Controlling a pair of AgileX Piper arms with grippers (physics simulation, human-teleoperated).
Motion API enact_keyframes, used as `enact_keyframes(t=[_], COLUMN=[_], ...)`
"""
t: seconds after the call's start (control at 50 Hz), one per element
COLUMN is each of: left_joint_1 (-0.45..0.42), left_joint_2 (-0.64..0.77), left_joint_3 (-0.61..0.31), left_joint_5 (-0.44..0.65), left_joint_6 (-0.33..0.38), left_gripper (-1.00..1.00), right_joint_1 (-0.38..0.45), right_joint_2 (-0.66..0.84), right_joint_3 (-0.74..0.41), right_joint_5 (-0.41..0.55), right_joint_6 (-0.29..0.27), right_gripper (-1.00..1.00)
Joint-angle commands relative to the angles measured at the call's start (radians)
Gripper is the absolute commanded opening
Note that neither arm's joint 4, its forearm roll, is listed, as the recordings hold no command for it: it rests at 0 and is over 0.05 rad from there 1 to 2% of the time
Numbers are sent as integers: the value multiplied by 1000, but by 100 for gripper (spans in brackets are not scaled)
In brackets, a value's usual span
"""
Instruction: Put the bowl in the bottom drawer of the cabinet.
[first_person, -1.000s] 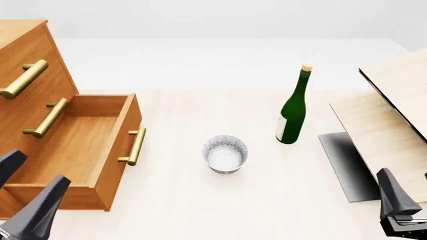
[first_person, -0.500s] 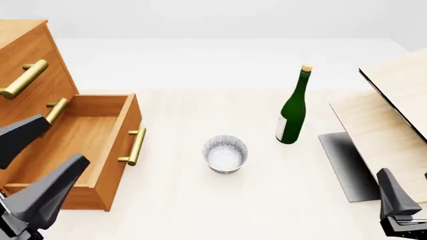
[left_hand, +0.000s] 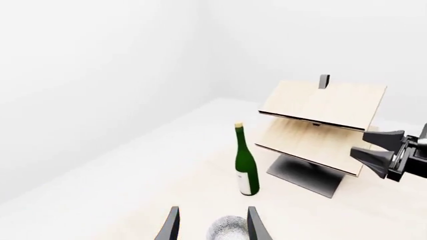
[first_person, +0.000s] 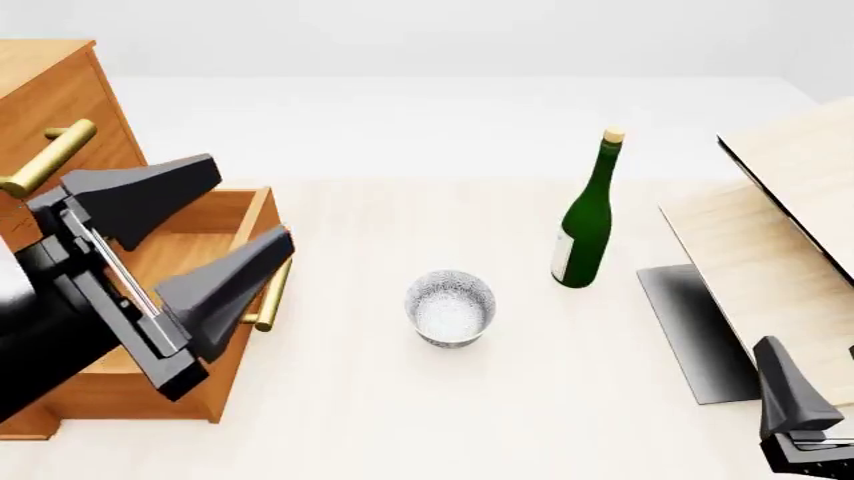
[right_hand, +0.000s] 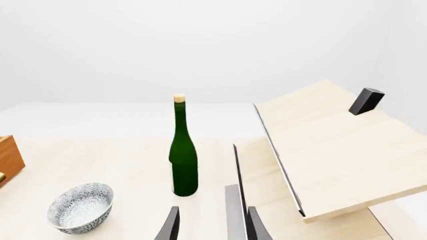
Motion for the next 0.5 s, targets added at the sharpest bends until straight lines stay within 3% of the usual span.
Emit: enact_keyframes(t=[0.02,0.26,0.5], left_joint_1=[1,-27,-31], left_joint_2=[132,295,464], left_joint_3=[-72,-154,-288], left_joint_5=[-27,-47,24], left_joint_6=[12,18,-1], left_gripper=[100,100,100], right_joint_1=[0,0,0], right_joint_2=[0,0,0], right_joint_3=[0,0,0], right_joint_5=[0,0,0], right_joint_6=[0,0,0], right_gripper=[100,100,100])
